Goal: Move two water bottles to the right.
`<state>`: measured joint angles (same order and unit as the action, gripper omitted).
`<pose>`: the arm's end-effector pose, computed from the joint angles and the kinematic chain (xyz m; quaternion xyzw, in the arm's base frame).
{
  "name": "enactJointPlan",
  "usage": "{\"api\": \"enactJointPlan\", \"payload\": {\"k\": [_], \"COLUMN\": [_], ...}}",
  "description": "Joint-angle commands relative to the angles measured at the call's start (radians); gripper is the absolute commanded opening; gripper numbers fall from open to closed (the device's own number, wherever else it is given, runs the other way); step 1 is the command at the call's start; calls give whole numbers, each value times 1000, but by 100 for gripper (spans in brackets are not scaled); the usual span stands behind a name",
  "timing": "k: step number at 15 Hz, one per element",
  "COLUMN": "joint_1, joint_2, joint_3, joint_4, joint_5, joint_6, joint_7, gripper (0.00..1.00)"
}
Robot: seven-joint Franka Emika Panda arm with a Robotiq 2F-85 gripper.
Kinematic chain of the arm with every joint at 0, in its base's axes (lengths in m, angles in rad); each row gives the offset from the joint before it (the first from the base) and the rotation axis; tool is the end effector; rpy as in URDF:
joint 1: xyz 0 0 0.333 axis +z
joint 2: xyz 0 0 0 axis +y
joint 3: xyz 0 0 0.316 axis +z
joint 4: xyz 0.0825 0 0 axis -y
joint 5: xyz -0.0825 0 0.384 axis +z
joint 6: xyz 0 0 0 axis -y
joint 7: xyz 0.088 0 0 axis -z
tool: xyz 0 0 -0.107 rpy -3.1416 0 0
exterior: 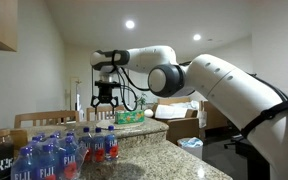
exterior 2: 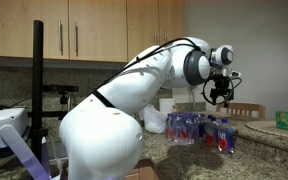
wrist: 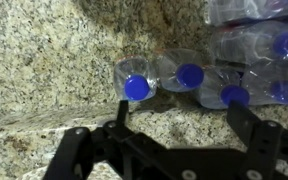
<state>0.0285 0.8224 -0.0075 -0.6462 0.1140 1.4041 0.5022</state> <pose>0.7416 0.0319 0.4971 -0.9713 0.2293 0.0451 0.0435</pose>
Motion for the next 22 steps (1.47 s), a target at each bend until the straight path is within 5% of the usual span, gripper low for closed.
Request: {"api": "enactJointPlan", "payload": {"k": [1,22], "joint_1": [-20,-45], "joint_2": [23,13], "joint_3": [-6,-4], "joint_4": [-38,-174], "joint_5": [21,28], "joint_6": [64,118], "joint_7": [59,98], "gripper": [100,100]}}
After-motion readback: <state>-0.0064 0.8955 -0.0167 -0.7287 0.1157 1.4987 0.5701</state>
